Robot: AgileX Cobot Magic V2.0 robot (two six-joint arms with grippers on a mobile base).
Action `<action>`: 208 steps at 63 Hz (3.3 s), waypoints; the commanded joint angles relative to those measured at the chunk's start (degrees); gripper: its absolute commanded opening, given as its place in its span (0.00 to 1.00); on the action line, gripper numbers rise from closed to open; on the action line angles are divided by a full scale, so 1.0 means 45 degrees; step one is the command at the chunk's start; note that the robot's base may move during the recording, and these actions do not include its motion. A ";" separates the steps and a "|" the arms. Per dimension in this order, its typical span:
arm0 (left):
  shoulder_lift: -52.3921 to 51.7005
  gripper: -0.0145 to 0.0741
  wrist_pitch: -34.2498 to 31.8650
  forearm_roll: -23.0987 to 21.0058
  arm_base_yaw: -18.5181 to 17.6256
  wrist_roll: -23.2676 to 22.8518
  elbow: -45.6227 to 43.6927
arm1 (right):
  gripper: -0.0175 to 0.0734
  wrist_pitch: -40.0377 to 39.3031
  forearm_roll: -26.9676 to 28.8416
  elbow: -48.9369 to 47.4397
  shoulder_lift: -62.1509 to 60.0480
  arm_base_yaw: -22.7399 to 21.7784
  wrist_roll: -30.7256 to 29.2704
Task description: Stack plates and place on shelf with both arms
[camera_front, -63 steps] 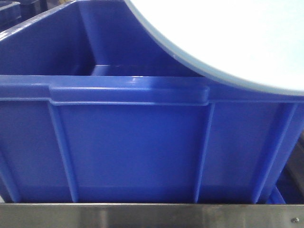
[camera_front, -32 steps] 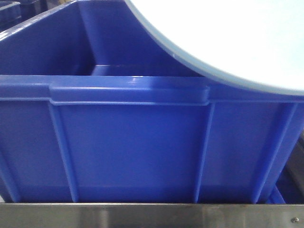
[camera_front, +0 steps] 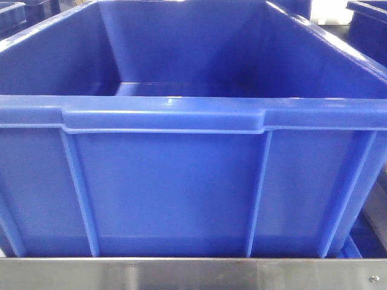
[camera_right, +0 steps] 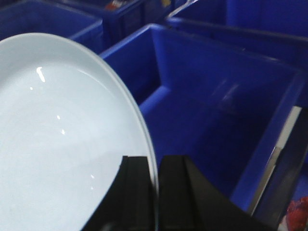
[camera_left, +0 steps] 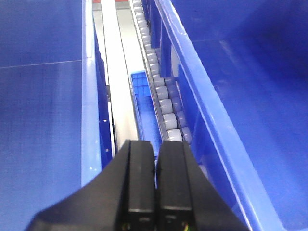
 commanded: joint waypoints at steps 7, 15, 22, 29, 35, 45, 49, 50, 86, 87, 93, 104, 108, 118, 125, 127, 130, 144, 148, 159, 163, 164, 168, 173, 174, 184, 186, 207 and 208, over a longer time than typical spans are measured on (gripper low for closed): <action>0.0072 0.26 -0.1097 -0.0116 -0.0073 -0.0113 -0.0360 | 0.26 0.0218 0.0255 -0.2441 0.2980 -0.0003 -0.0513; 0.0072 0.26 -0.1097 -0.0116 -0.0073 -0.0113 -0.0360 | 0.26 0.0286 0.0242 -0.3527 0.5025 0.0009 -0.0513; 0.0072 0.26 -0.1097 -0.0116 -0.0073 -0.0113 -0.0360 | 0.26 0.0317 0.0242 -0.4202 0.6663 0.0009 -0.0513; 0.0072 0.26 -0.1097 -0.0116 -0.0073 -0.0113 -0.0360 | 0.26 0.0379 0.0213 -0.4670 0.7918 0.0130 -0.0513; 0.0072 0.26 -0.1097 -0.0116 -0.0073 -0.0113 -0.0360 | 0.26 0.0446 0.0198 -0.5053 0.8830 0.0305 -0.0513; 0.0072 0.26 -0.1097 -0.0116 -0.0073 -0.0113 -0.0360 | 0.26 0.0513 0.0180 -0.5432 0.9704 0.0432 -0.0513; 0.0072 0.26 -0.1097 -0.0116 -0.0073 -0.0113 -0.0360 | 0.26 0.0560 0.0180 -0.5466 0.9826 0.0432 -0.0513; 0.0072 0.26 -0.1097 -0.0116 -0.0073 -0.0113 -0.0360 | 0.26 0.0560 0.0180 -0.5466 0.9843 0.0432 -0.0513; 0.0072 0.26 -0.1097 -0.0087 -0.0073 -0.0113 -0.0360 | 0.70 0.1187 0.0180 -0.5466 0.9757 0.0432 -0.0513; 0.0072 0.26 -0.1097 -0.0087 -0.0073 -0.0113 -0.0360 | 0.70 0.1192 0.0180 -0.5466 0.9738 0.0432 -0.0513; 0.0072 0.26 -0.1097 -0.0087 -0.0073 -0.0113 -0.0360 | 0.68 0.1293 0.0180 -0.5466 0.9511 0.0432 -0.0513; 0.0072 0.26 -0.1097 -0.0087 -0.0073 -0.0113 -0.0360 | 0.57 0.1609 0.0180 -0.5466 0.8571 0.0432 -0.0502; 0.0072 0.26 -0.1097 -0.0087 -0.0073 -0.0113 -0.0360 | 0.51 0.1611 0.0180 -0.5391 0.8084 0.0432 -0.0502; 0.0072 0.26 -0.1097 -0.0087 -0.0073 -0.0113 -0.0360 | 0.35 0.0495 0.0191 -0.4070 0.6598 0.0432 -0.0502; 0.0072 0.26 -0.1097 -0.0087 -0.0073 -0.0113 -0.0360 | 0.26 -0.0658 0.0191 -0.2537 0.5255 0.0432 -0.0502; 0.0072 0.26 -0.1097 -0.0087 -0.0073 -0.0113 -0.0360 | 0.24 -0.1039 0.0203 -0.1981 0.4743 0.0432 -0.0502; 0.0072 0.26 -0.1097 -0.0087 -0.0073 -0.0113 -0.0360 | 0.25 -0.1571 0.0287 -0.1207 0.3986 0.0432 -0.0502; 0.0072 0.26 -0.1097 -0.0087 -0.0073 -0.0113 -0.0360 | 0.25 -0.3666 0.1021 0.2263 -0.0197 0.0432 -0.0502; 0.0072 0.26 -0.1097 -0.0087 -0.0073 -0.0113 -0.0360 | 0.25 -0.4122 0.1082 0.3260 -0.1318 0.0432 -0.0502; 0.0072 0.26 -0.1074 -0.0087 -0.0073 -0.0113 -0.0360 | 0.25 -0.4569 0.1154 0.5429 -0.4839 0.0432 -0.0502; 0.0072 0.26 -0.1074 -0.0087 -0.0073 -0.0113 -0.0360 | 0.25 -0.4528 0.1154 0.6155 -0.5991 0.0432 -0.0502; 0.0072 0.26 -0.1074 -0.0087 -0.0073 -0.0113 -0.0360 | 0.25 -0.4529 0.1154 0.6293 -0.6349 0.0432 -0.0502; 0.0072 0.26 -0.1074 -0.0087 -0.0073 -0.0113 -0.0360 | 0.25 -0.4506 0.1154 0.6941 -0.7364 0.0432 -0.0502; 0.0072 0.26 -0.1074 -0.0087 -0.0073 -0.0113 -0.0360 | 0.25 -0.4486 0.1166 0.7618 -0.8501 0.0432 -0.0502; 0.0072 0.26 -0.1074 -0.0087 -0.0073 -0.0113 -0.0360 | 0.25 -0.4481 0.1166 0.7717 -0.8658 0.0432 -0.0502; 0.0072 0.26 -0.1074 -0.0087 -0.0073 -0.0113 -0.0360 | 0.25 -0.4589 0.1248 0.8552 -0.9668 0.0432 -0.0502; 0.0072 0.26 -0.1074 -0.0087 -0.0073 -0.0113 -0.0360 | 0.25 -0.4602 0.1248 0.8613 -0.9668 0.0432 -0.0502; 0.0072 0.26 -0.1074 -0.0087 -0.0073 -0.0113 -0.0360 | 0.25 -0.4206 0.1248 0.8719 -0.9656 0.0432 -0.0502; 0.0072 0.26 -0.1074 -0.0087 -0.0073 -0.0113 -0.0360 | 0.25 -0.4206 0.1248 0.8719 -0.9656 0.0432 -0.0502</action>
